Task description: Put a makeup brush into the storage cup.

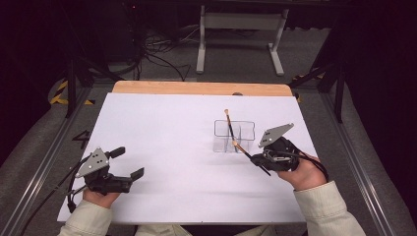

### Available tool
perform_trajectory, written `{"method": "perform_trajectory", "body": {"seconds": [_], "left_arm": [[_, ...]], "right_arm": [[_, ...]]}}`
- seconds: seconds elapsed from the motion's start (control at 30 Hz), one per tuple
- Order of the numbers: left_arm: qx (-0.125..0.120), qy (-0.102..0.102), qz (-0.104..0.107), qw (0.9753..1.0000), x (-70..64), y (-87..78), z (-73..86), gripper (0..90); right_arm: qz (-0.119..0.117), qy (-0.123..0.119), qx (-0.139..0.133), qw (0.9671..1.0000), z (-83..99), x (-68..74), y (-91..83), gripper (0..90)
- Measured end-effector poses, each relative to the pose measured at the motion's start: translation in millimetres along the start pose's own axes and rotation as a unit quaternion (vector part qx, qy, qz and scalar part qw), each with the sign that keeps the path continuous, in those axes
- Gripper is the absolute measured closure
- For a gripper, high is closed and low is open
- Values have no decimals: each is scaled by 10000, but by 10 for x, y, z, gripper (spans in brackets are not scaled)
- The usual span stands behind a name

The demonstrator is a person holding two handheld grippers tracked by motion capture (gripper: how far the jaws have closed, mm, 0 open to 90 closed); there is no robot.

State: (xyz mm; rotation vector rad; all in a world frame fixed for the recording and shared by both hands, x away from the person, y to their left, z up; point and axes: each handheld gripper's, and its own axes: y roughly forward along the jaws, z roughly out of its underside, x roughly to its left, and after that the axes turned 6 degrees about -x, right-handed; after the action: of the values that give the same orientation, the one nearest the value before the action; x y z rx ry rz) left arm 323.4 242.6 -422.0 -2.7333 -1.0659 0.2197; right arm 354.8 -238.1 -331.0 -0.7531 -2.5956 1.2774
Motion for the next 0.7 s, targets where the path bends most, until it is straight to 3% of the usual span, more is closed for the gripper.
{"method": "perform_trajectory", "body": {"seconds": [0.3, 0.7], "left_arm": [[-22, -20, -25, 10000, -4, -9, 2, 13], [-8, -5, -21, 10000, 3, -12, 4, 13]], "right_arm": [[67, 88, -405, 9991, 17, -26, -42, 841], [123, 217, -916, 9955, 34, -47, -109, 841]]}}
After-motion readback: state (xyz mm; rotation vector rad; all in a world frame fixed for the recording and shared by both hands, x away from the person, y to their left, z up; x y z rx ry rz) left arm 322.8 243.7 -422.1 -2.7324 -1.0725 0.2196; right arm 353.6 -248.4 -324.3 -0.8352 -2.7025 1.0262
